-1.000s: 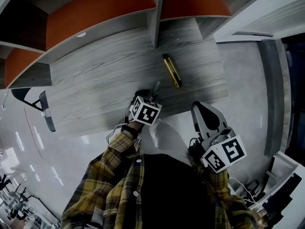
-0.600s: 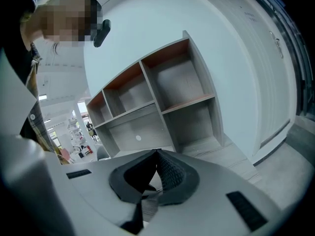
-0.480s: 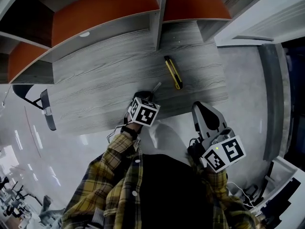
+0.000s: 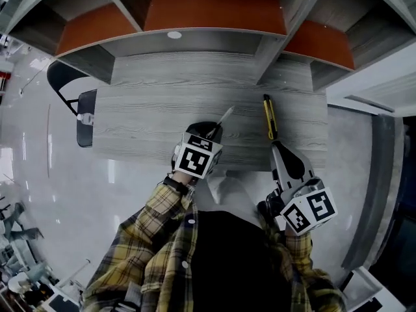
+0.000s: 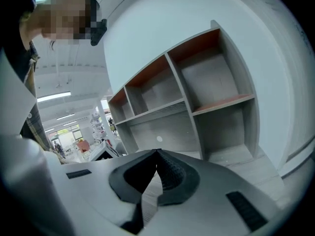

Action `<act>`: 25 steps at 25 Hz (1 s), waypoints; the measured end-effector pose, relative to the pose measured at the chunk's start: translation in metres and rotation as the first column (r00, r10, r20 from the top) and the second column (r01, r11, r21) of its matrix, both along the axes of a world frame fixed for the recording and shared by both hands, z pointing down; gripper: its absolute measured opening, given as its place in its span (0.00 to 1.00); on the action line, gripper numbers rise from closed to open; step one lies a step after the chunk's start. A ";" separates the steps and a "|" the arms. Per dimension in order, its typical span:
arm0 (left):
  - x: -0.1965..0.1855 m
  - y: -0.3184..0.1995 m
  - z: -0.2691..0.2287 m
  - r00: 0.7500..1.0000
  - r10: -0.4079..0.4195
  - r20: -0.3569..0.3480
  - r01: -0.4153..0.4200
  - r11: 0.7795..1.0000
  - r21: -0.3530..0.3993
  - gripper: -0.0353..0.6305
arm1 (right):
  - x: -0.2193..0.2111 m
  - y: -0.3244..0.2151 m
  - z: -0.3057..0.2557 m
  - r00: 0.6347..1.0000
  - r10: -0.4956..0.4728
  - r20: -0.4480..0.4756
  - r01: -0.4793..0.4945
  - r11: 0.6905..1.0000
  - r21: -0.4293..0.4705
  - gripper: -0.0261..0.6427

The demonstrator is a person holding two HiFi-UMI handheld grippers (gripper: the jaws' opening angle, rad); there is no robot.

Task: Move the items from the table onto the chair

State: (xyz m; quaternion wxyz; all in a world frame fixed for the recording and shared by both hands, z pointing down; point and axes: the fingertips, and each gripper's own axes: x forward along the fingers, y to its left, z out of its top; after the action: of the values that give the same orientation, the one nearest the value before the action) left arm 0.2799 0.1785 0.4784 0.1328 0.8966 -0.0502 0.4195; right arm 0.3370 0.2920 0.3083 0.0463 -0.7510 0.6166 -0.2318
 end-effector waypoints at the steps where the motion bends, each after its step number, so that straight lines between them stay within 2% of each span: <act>1: -0.006 -0.010 -0.010 0.999 -0.036 -0.026 0.036 0.999 -0.003 0.13 | -0.005 -0.008 -0.001 1.000 -0.027 -0.002 0.027 1.000 0.004 0.06; 5: -0.047 -0.055 -0.045 0.976 -0.192 -0.104 0.193 0.981 -0.006 0.13 | -0.034 -0.044 -0.001 0.988 -0.157 -0.002 0.157 0.988 0.007 0.07; 10: -0.116 -0.118 -0.075 0.923 -0.351 -0.155 0.357 0.934 0.011 0.13 | -0.080 -0.091 0.004 0.956 -0.295 0.005 0.295 0.955 -0.017 0.06; 12: -0.152 -0.142 -0.082 0.895 -0.413 -0.167 0.422 0.906 0.020 0.13 | -0.100 -0.110 0.005 0.938 -0.346 0.000 0.346 0.938 -0.024 0.07; 20: -0.326 -0.256 -0.080 0.778 -0.610 -0.150 0.621 0.783 0.038 0.13 | -0.200 -0.188 0.011 0.903 -0.430 0.002 0.429 0.901 -0.062 0.06; 23: -0.387 -0.306 -0.072 0.755 -0.642 -0.132 0.652 0.757 0.040 0.13 | -0.251 -0.222 0.026 0.889 -0.457 0.021 0.457 0.885 -0.093 0.06; 25: -0.423 -0.337 -0.065 0.751 -0.651 -0.109 0.658 0.752 0.038 0.13 | -0.288 -0.244 0.036 0.879 -0.476 0.036 0.477 0.871 -0.115 0.06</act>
State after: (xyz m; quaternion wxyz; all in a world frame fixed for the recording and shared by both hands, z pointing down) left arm -0.1434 -0.1588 0.4129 0.2401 0.8443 -0.3702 0.3040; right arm 0.0495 0.0485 0.3442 -0.0553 -0.5766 0.7673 -0.2752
